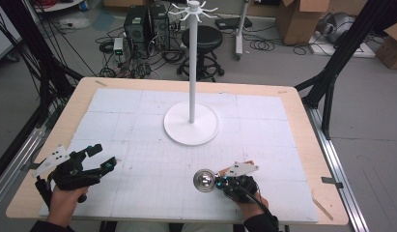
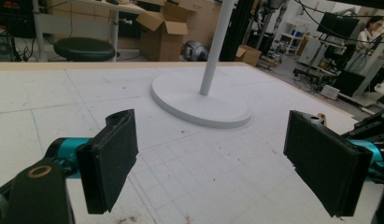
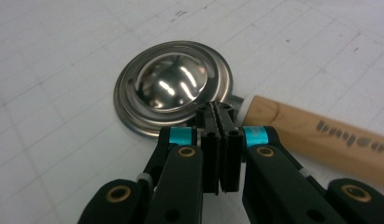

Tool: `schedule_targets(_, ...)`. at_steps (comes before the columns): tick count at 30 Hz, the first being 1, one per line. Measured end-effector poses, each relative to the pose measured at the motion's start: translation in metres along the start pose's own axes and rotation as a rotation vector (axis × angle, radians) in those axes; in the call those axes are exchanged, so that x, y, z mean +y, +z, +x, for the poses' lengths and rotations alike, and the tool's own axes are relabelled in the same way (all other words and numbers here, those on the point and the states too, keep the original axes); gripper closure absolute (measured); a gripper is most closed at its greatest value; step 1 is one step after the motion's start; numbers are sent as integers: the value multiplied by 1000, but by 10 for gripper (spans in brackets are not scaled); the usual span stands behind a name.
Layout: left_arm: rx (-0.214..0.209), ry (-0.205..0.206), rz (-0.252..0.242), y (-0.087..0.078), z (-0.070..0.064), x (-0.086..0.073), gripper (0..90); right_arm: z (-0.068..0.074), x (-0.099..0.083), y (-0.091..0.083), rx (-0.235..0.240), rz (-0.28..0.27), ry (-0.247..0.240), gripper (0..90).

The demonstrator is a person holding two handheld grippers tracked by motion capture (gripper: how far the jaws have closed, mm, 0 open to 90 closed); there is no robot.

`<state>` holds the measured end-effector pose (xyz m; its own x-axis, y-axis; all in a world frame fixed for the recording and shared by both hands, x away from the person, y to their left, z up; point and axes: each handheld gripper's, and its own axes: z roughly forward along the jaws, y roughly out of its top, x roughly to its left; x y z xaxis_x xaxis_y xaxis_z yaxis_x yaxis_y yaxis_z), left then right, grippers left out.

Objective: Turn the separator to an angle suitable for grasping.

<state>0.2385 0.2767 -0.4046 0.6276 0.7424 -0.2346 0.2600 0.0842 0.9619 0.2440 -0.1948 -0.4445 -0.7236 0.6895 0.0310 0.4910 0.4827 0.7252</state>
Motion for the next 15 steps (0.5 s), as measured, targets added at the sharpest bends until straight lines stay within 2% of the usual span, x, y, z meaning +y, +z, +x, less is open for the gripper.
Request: schedule_targets(15, -2, 0, 1, 0, 0, 0, 181, -6, 9, 12, -28, -20, 15, 893)
